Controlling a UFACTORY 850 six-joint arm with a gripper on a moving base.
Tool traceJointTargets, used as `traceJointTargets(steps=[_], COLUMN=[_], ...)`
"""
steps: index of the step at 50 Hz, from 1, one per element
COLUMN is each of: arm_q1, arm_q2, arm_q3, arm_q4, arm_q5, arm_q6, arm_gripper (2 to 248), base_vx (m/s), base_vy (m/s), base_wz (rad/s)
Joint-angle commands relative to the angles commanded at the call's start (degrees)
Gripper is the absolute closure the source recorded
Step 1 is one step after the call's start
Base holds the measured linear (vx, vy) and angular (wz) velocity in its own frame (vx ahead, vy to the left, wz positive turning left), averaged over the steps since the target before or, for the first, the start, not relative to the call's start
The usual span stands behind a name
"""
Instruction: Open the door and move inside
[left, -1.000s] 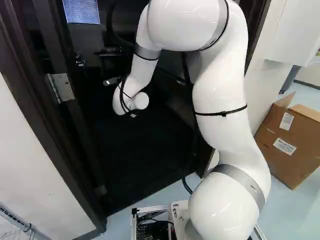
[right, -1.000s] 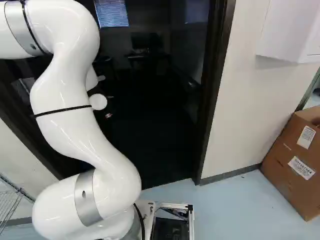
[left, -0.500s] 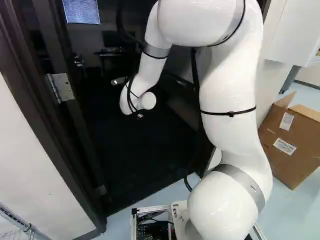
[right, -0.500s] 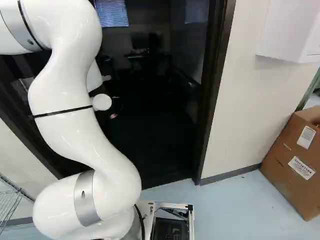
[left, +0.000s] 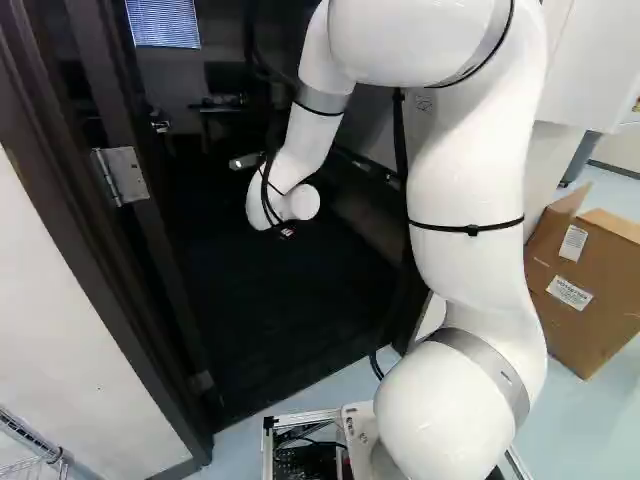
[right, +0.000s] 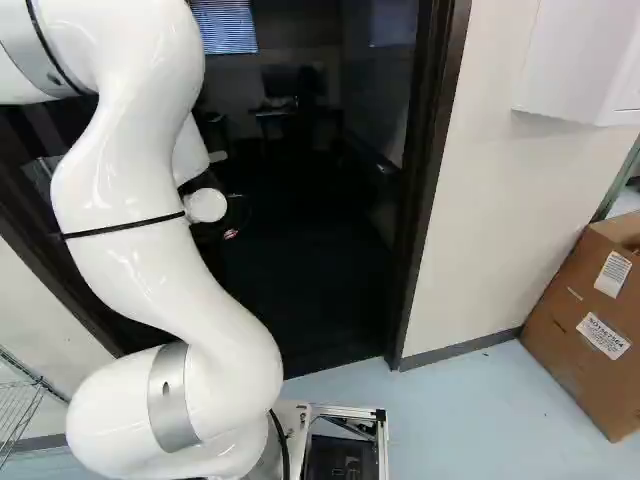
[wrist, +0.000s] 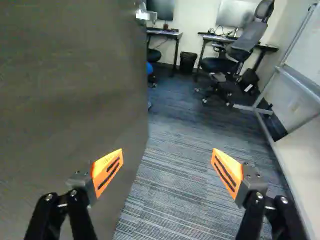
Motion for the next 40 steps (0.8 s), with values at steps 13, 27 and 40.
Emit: traceJointTargets(steps=[13, 27, 40], arm_q1=[-1.42, -3.70, -6.52], arm_q2=[2.08, 5.43, 9.57], arm_q3=[2.27, 5.93, 10.45], arm_q4=[0.49, 1.29, 2.27], arm_q5=[0.26, 0.68, 1.19], arm_q6=[0.00, 0.00, 0.00], arm_gripper=[3, 3, 3], base_vx=[0.000, 0.000, 0.000], base_vy=[0.000, 0.000, 0.000], base_wz=[0.000, 0.000, 0.000])
